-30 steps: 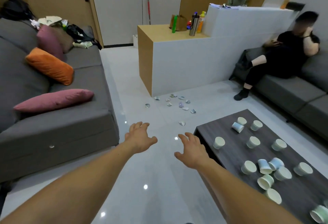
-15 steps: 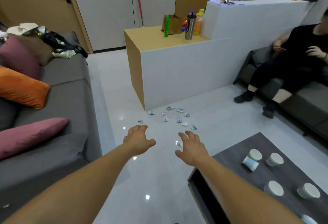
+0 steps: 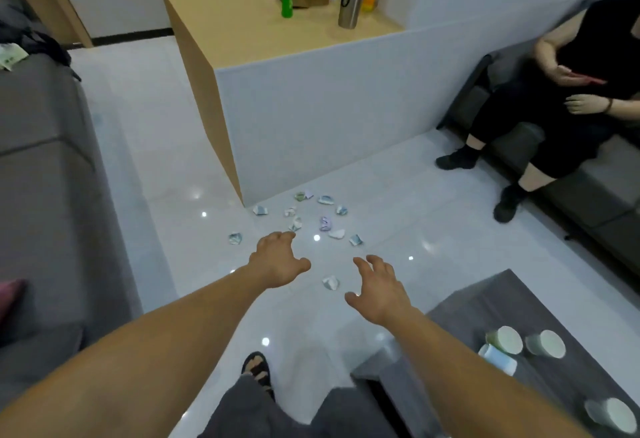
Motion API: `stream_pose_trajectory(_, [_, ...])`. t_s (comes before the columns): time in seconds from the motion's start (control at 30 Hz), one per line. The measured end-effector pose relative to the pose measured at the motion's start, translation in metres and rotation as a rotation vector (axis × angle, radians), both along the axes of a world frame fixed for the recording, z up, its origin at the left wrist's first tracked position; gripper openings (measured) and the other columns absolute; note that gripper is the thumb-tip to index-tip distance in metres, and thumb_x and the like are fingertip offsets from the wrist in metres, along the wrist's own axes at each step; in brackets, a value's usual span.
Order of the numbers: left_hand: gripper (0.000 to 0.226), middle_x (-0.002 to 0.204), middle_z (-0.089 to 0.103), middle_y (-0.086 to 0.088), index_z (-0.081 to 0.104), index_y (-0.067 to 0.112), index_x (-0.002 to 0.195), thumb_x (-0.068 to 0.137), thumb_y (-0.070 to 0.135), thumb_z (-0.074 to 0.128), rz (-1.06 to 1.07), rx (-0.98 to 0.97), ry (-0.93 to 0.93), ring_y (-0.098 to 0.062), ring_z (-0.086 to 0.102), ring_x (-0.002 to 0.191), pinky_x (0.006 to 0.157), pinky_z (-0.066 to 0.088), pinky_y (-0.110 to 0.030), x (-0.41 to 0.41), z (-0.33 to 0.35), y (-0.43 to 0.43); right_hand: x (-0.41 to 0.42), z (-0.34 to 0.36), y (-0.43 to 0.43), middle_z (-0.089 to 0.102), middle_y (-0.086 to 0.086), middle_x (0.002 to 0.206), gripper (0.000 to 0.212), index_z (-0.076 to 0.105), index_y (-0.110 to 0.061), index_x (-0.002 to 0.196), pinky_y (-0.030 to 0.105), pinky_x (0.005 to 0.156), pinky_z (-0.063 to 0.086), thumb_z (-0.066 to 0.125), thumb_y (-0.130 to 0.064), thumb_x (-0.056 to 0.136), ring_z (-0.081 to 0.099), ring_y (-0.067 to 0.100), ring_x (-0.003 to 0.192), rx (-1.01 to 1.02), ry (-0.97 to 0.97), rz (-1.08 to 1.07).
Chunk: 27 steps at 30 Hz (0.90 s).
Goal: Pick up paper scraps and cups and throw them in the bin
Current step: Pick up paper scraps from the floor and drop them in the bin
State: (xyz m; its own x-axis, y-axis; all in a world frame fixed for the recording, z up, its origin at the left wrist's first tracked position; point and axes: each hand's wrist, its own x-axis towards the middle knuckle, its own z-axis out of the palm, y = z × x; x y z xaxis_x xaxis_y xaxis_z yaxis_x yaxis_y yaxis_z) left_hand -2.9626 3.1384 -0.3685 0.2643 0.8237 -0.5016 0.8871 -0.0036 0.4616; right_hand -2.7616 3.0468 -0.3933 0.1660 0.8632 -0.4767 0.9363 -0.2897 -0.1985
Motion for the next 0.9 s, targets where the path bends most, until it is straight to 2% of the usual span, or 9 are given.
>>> stream_pose_trajectory(0.27, [0.079,0.156,0.024,-0.008,0.025,0.018,0.150,0.084,0.045,0.060,-0.099,-0.137,0.053,-0.029,0.019,0.143,0.113,0.027,-0.044,0.068,-0.055,0.115,0.055,-0.061,0.100,0.013,0.001,0.159,0.076,0.019,-0.026,0.152,0.043,0.106,0.036,0.057,-0.044,0.089,0.018,0.024,0.143,-0.093,0.049,-0.069])
stream_pose_trajectory(0.47, [0.075,0.155,0.026,-0.007,0.027,0.019,0.149,0.085,0.041,0.059,-0.043,-0.239,0.138,-0.028,0.021,0.142,0.112,0.027,-0.040,0.126,-0.142,0.195,0.119,-0.159,0.184,0.014,0.003,0.159,0.076,0.018,-0.025,0.153,0.040,0.106,0.036,0.057,-0.041,0.090,0.022,0.025,0.141,-0.222,0.094,-0.009])
stream_pose_trajectory(0.6, [0.070,0.153,0.029,-0.005,0.030,0.019,0.148,0.087,0.040,0.059,0.022,-0.319,0.158,-0.026,0.027,0.139,0.110,0.028,-0.036,0.167,-0.228,0.237,0.161,-0.248,0.228,0.015,0.003,0.158,0.075,0.017,-0.025,0.152,0.039,0.107,0.036,0.057,-0.040,0.090,0.024,0.025,0.140,-0.321,0.120,0.015])
stream_pose_trajectory(0.77, [0.069,0.151,0.031,-0.004,0.031,0.021,0.147,0.087,0.039,0.059,0.042,-0.395,0.149,-0.022,0.036,0.134,0.108,0.034,-0.037,0.199,-0.365,0.271,0.183,-0.393,0.256,0.013,0.003,0.158,0.077,0.015,-0.025,0.152,0.038,0.104,0.037,0.056,-0.044,0.090,0.024,0.025,0.139,-0.402,0.124,0.015])
stream_pose_trajectory(0.9, [0.069,0.152,0.029,-0.001,0.030,0.023,0.147,0.087,0.040,0.058,-0.027,-0.423,0.142,-0.021,0.035,0.135,0.109,0.034,-0.038,0.207,-0.489,0.289,0.170,-0.523,0.261,0.012,0.003,0.157,0.081,0.010,-0.026,0.152,0.045,0.100,0.043,0.055,-0.051,0.088,0.025,0.026,0.137,-0.430,0.112,0.031])
